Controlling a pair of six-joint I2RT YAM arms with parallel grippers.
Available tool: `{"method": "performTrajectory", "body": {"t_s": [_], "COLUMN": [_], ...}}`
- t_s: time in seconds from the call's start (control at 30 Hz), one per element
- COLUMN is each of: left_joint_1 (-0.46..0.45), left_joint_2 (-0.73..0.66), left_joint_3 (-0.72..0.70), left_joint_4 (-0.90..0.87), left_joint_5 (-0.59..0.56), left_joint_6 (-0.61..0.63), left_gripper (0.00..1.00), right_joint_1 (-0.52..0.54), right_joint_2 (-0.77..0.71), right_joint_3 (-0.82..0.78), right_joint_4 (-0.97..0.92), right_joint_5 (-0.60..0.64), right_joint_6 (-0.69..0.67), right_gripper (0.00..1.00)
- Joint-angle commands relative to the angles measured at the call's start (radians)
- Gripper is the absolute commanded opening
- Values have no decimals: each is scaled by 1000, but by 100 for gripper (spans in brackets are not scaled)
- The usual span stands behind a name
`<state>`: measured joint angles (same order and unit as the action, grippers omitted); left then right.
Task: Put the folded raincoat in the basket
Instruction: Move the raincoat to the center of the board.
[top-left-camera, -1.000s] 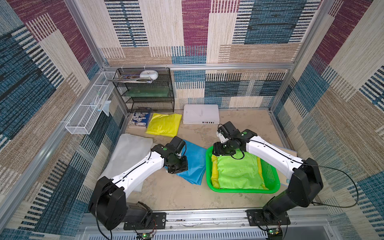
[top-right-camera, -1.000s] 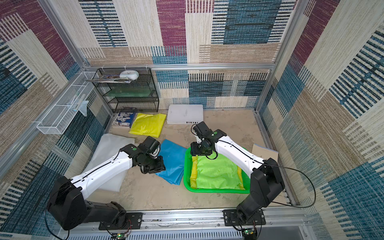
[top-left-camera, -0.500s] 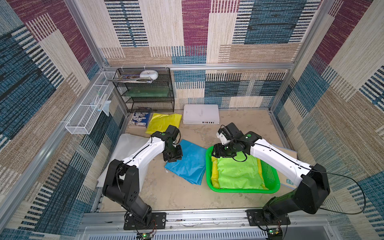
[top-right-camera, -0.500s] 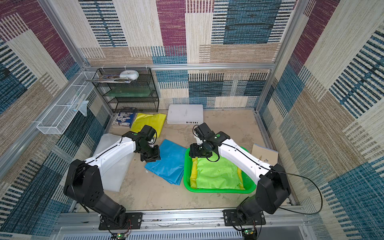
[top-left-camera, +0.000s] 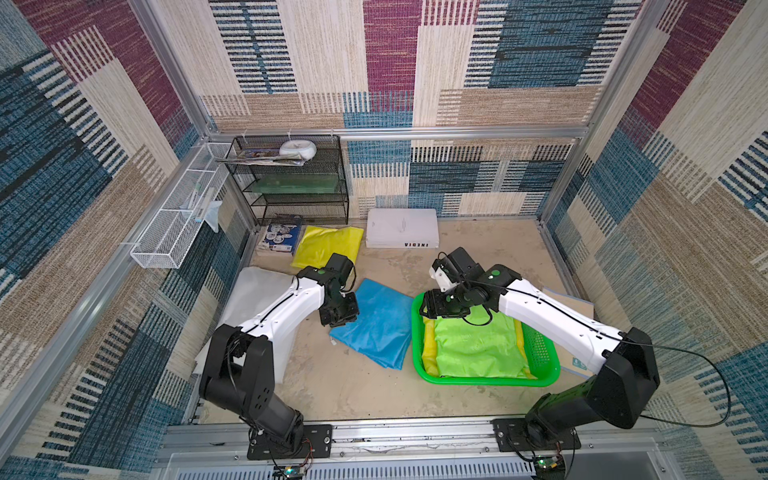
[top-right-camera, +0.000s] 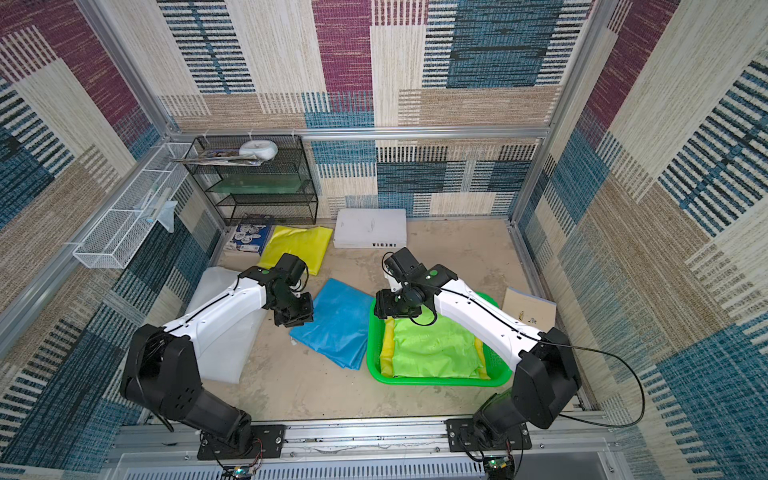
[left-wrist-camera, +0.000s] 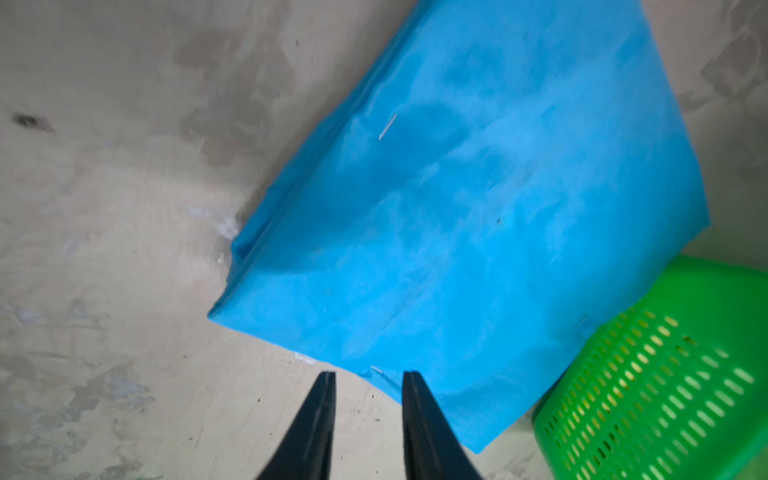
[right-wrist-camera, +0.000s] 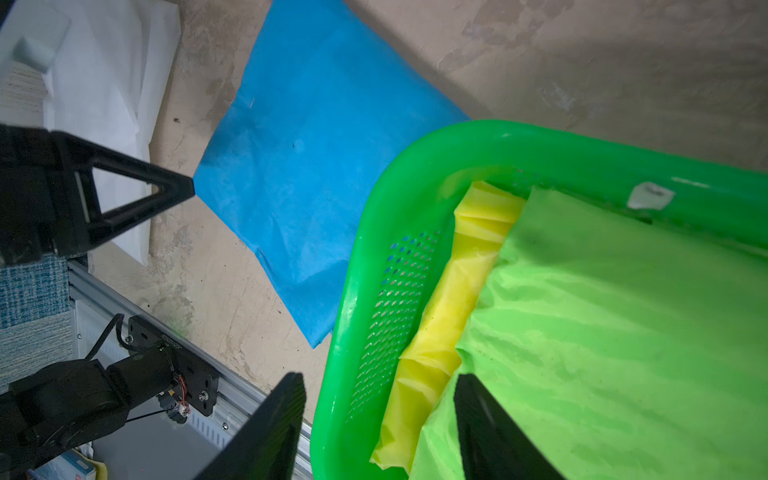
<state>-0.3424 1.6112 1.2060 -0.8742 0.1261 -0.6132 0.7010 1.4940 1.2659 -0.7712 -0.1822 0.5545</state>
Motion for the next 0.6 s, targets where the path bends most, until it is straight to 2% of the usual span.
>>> {"method": "performTrajectory", "body": {"t_s": [0.0, 0.07, 0.17, 0.43, 0.5, 0.57], "left_joint_1": [16, 38, 62, 72, 75, 88], "left_joint_2": [73, 131, 185, 218, 199, 189], "left_joint_3": [85, 120, 130, 2, -46, -91], "left_joint_4": [-28, -33, -26, 29, 46, 62], "left_joint_5": [-115, -132, -90, -23, -37, -26], "left_joint_6": [46, 42, 27, 27, 16, 7], "left_gripper": [33, 34, 34, 31, 26, 13], "right_joint_1": [20, 36, 54, 73, 74, 74], "right_joint_2": [-1, 14, 42, 85, 91, 91], "right_joint_3": [16, 31, 55, 87, 88, 85], "right_joint_4": [13, 10, 0, 5, 5, 7], "right_joint_5": [-14, -11, -7, 0, 1, 0], "right_joint_6": [31, 32, 30, 24, 22, 19], "right_gripper": [63, 63, 63, 64, 64, 64]}}
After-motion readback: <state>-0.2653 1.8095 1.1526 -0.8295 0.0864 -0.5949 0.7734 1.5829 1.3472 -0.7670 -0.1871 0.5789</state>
